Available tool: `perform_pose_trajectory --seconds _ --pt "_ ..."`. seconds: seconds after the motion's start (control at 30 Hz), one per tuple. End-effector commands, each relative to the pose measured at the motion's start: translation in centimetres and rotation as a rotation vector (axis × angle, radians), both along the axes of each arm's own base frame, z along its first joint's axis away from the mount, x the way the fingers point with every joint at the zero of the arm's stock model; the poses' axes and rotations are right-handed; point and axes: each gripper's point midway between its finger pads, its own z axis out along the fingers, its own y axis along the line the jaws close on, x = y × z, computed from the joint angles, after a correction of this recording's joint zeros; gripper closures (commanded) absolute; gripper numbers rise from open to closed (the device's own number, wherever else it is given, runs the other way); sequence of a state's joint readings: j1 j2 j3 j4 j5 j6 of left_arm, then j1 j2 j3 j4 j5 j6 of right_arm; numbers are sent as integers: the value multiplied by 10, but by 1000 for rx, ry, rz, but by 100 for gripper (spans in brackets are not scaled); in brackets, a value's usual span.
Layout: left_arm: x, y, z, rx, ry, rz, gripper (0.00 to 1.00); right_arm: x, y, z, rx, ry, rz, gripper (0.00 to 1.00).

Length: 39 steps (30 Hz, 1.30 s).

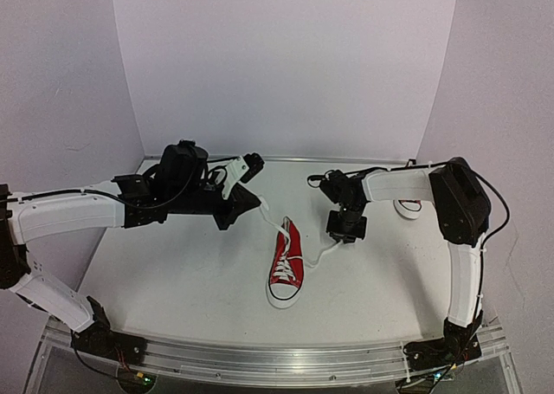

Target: Tie the shoes

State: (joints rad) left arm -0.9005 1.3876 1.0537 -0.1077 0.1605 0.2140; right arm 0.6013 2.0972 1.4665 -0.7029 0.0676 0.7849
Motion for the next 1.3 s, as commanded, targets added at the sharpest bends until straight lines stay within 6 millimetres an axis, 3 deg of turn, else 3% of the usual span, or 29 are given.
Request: perform_pose_trajectory --seconds 0.0,0.07,0.2,0.3,0.53,0.67,0.8,0.9,1.0,1.13,1.27 --pt "-4 6 16 -22 -43 -3 100 -5 -8 -7 17 35 7 100" --pt "-5 8 16 -20 -36 -4 100 7 8 27 102 -36 66 100" --pt "-15 12 13 -4 -21 -38 100 25 45 125 303 -249 192 100" --pt "-24 15 6 23 -6 -74 100 20 78 166 467 -324 292 100" --pt "-45 27 -5 60 -3 -143 100 -23 191 207 722 -321 572 100" --pt "-57 31 -19 92 28 -172 100 -39 252 208 797 -291 690 100" --pt "-63 33 -29 124 43 -177 100 -50 291 190 832 -236 748 98" --pt "-63 34 -34 134 48 -174 100 -54 295 182 846 -198 761 79" --pt "-63 33 -39 140 60 -177 100 -53 281 196 835 -230 761 56" --pt "-65 29 -48 146 76 -195 100 -49 240 195 794 -236 715 53" --pt "-64 25 -52 156 71 -218 100 -56 206 174 727 -206 702 64"
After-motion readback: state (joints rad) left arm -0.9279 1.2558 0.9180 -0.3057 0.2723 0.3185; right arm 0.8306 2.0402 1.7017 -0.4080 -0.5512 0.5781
